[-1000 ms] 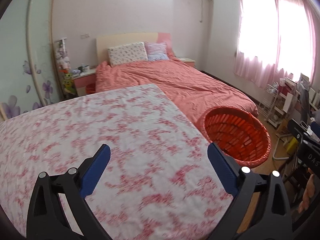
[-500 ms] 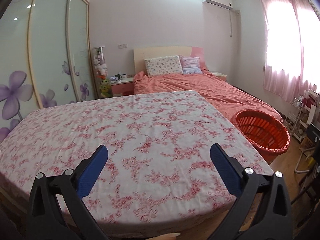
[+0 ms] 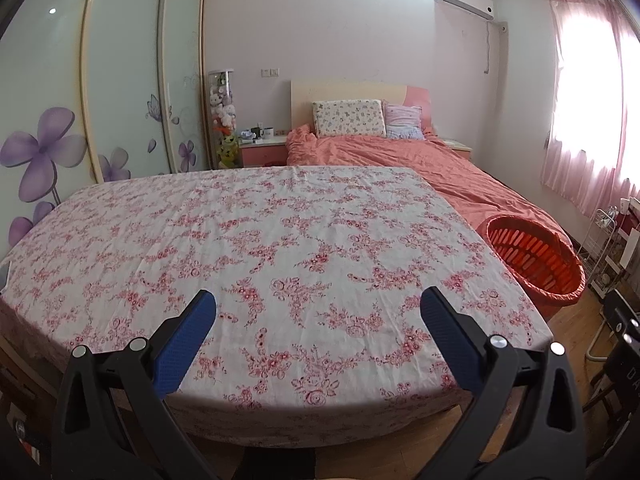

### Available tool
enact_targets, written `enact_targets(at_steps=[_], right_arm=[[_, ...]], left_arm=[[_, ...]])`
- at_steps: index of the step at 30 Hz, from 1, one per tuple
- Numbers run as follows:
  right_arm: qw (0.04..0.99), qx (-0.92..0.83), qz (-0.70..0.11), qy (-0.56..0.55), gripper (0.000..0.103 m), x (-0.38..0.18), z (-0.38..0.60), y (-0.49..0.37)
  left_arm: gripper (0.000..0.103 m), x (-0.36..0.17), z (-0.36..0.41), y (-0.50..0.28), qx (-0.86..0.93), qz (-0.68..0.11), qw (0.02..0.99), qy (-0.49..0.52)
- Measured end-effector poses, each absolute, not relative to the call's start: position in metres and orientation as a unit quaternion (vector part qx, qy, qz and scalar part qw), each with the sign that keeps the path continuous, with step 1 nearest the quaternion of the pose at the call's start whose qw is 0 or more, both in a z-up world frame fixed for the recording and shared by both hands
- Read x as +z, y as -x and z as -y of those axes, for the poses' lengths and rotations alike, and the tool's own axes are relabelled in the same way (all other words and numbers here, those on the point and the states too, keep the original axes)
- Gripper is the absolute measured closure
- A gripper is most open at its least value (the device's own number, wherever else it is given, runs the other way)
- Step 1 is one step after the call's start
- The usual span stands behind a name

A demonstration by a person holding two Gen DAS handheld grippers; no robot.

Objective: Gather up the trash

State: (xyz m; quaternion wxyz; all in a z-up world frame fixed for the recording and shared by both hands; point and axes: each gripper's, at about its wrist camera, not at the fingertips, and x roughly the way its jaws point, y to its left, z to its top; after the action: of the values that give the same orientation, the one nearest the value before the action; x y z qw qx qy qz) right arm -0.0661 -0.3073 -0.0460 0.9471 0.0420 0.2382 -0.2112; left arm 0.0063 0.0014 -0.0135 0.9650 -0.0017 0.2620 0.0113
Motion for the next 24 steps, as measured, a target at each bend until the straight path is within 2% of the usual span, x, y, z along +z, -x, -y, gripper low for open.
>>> enact_targets(at_steps=[9, 24], right_arm=[[0.950, -0.192, -0.244, -0.040, 0.004, -0.0480, 0.3068, 0.0676], [0.949, -0.183, -0.255, -0.042, 0.004, -0.0477, 0.3101, 0.0663]], left_arm=[[0.002, -0.0180, -0.0047, -0.0091, 0.005, -0.287, 0.958, 0.016], [0.002, -0.0134, 0.0004, -0.0063, 0.001, -0.283, 0.959, 0.015]])
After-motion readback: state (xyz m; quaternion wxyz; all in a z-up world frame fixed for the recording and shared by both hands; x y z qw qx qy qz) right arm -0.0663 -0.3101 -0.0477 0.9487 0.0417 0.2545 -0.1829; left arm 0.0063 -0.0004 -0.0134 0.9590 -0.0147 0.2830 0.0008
